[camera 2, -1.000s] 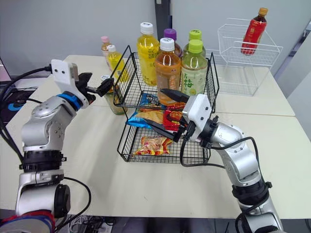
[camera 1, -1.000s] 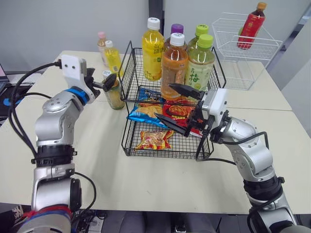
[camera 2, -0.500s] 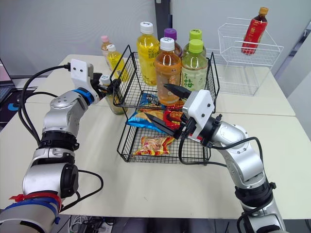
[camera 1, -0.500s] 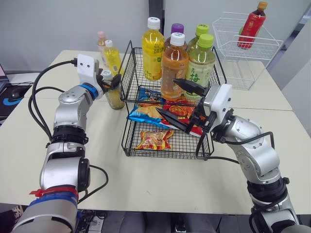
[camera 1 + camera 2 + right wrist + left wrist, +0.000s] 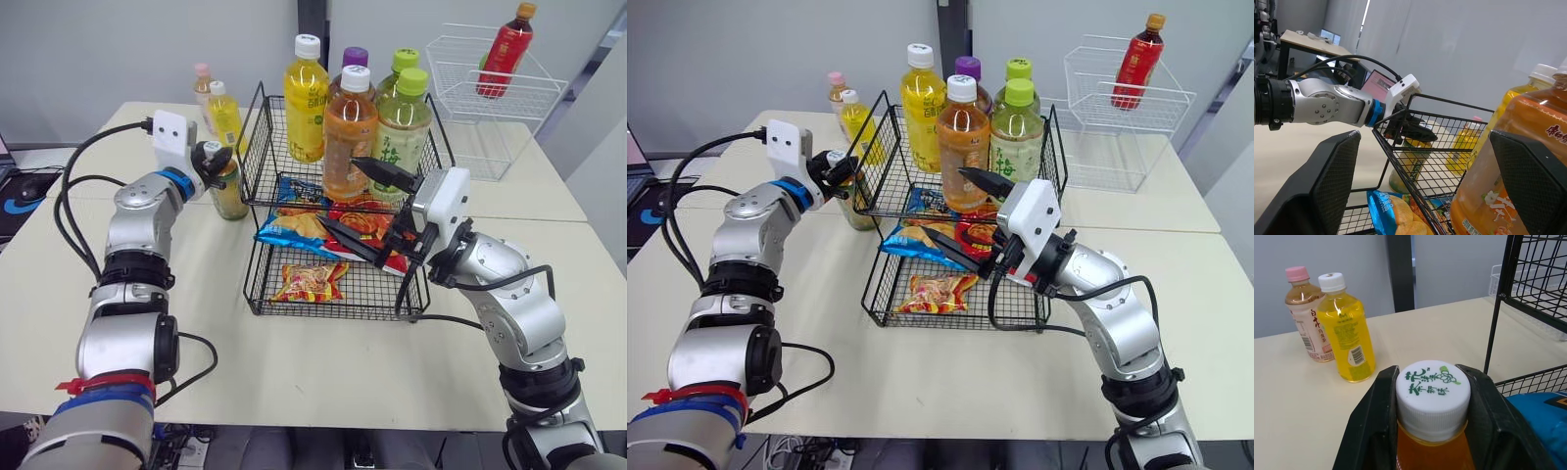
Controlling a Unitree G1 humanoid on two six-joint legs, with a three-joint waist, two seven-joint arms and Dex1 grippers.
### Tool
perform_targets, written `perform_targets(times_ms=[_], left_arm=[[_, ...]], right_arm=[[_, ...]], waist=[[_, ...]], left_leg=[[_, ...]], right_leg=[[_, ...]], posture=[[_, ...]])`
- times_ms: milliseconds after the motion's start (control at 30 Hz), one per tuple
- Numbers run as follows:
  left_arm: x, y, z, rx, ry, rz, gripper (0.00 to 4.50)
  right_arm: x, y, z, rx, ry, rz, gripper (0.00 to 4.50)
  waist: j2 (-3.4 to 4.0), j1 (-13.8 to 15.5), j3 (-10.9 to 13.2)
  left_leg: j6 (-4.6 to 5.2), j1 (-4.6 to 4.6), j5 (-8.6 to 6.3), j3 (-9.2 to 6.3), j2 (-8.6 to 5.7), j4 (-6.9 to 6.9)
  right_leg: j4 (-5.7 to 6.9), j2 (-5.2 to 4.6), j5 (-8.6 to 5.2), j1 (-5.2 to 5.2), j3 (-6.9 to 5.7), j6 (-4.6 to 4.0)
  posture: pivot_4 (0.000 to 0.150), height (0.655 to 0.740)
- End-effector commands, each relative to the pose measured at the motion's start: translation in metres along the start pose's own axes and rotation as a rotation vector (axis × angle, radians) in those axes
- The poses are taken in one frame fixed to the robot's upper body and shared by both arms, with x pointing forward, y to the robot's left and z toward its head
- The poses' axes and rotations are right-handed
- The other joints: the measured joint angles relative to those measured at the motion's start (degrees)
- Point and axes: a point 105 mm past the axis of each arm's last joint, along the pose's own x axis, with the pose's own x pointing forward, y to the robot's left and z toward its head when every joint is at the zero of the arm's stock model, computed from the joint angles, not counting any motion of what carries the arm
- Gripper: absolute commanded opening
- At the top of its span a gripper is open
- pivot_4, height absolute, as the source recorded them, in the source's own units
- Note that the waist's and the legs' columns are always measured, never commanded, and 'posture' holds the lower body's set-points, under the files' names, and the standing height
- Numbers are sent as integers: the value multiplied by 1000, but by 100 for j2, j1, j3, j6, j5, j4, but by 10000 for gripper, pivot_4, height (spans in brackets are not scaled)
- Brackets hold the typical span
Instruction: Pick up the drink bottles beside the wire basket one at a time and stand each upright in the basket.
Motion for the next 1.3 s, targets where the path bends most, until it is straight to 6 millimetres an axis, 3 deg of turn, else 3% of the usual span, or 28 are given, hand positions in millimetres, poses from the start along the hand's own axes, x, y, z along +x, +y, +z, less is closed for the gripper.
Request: perform_targets(times_ms=[33, 167, 300, 500, 700, 1000, 1300], left_arm=[[-17, 14, 103, 60, -271, -48, 13608], [-44, 6, 167, 119, -350, -209, 13608], [-67, -15, 220, 103, -423, -353, 13608], [-79, -55, 267, 41, -500, -514, 13608], [-72, -82, 256, 76, -436, -608, 13608], [-60, -110, 212, 23, -302, -702, 13608], [-43, -108, 184, 22, -231, -663, 13608]], right_arm=[[0, 1, 15, -58, -63, 9, 45000], [0, 6, 16, -92, -82, 40, 45000], [1, 6, 20, -126, -126, 31, 45000], [4, 2, 22, -159, -180, -1, 45000], [3, 2, 21, -167, -193, -5, 45000], [-1, 0, 23, -170, -191, -26, 45000], [1, 1, 24, -171, -185, -37, 45000]], waist=[[-3, -14, 2], [-5, -12, 2], [-5, -10, 2], [-3, -6, 3], [-1, -51, 4], [0, -83, 5], [0, -83, 5]], left_leg=[[-1, -11, 1, -1, 0, 0], [-6, -83, 4, -9, -2, 15], [-6, -86, 3, -7, -8, 9], [-5, -71, 4, -17, -7, 24], [-9, -49, 8, -7, -7, 26], [-23, -35, 17, -1, -7, 23], [-23, -35, 18, 1, -7, 23]], right_leg=[[2, 0, 0, -12, -2, 0], [6, 0, 16, -73, -9, -28], [-14, -3, 16, -71, -8, -27], [10, -2, 0, -55, -13, 1], [45, -2, -1, -55, 2, 0], [59, 0, 0, -54, 16, -4], [57, 0, 13, -54, 18, -28]], posture=[[1500, 7400], [1500, 7400], [1500, 7400], [1500, 7400], [1500, 7400], [1500, 7400], [1500, 7400]])
